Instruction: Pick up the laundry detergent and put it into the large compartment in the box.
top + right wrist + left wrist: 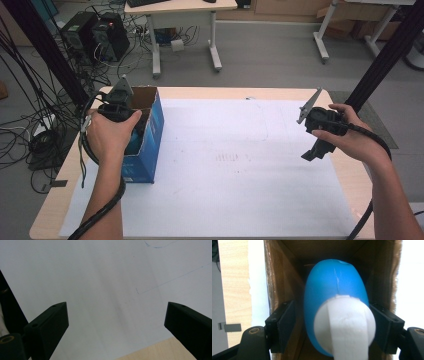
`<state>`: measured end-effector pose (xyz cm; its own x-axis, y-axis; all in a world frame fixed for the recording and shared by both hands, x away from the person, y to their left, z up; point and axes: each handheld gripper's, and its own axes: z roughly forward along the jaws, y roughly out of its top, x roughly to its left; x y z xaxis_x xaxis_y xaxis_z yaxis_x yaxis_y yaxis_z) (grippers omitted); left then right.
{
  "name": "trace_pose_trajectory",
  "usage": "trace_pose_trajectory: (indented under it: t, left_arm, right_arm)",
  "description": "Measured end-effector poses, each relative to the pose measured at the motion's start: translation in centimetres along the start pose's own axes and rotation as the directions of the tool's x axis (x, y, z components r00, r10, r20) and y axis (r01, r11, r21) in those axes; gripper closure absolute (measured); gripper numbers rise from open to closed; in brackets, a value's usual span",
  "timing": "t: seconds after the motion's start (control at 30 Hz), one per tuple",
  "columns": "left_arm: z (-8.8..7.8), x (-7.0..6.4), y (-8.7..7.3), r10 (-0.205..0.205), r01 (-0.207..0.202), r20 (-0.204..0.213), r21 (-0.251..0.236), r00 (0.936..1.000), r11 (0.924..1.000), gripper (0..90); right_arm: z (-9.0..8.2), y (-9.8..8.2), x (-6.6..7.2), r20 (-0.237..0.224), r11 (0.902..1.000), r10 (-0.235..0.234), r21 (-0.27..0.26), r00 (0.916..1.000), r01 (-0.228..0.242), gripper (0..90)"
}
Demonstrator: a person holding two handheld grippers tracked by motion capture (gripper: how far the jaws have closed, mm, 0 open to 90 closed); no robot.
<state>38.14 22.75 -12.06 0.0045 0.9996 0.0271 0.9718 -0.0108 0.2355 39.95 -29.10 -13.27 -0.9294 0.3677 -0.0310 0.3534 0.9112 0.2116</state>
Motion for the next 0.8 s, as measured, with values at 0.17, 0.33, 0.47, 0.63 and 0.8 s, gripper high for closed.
trace_pose_trajectory:
  t: [0.17,0.33,0.47,0.63,0.8]
  left_arm:
    - [-1.0,-0.2,-0.5,0.005,-0.005,-0.005,-0.021,1.0000,0.9998,26.4]
    - [-2.4,0.1,-0.9,0.012,-0.011,0.007,-0.041,0.9999,0.9991,25.3]
    - [-3.8,0.1,-1.6,0.021,-0.021,-0.003,-0.066,0.9998,0.9976,22.8]
    - [-5.4,0.0,-2.6,0.033,-0.033,-0.002,-0.102,0.9995,0.9942,15.1]
    - [-7.0,-0.9,-3.6,0.078,-0.076,0.012,-0.135,0.9969,0.9880,9.6]
  right_arm:
    - [0.0,0.2,0.1,0.001,1.0000,-0.005,-0.001,1.0000,0.005,5.4]
    - [-0.1,0.2,0.1,0.001,1.0000,-0.003,-0.004,1.0000,0.003,5.5]
    - [-0.2,0.1,0.1,0.003,0.9999,-0.001,-0.010,1.0000,0.001,5.5]
    - [-0.4,0.2,0.1,0.004,0.9999,-0.003,-0.012,1.0000,0.003,5.5]
    - [-0.5,0.1,0.1,0.008,0.9999,0.001,-0.014,1.0000,-0.001,5.5]
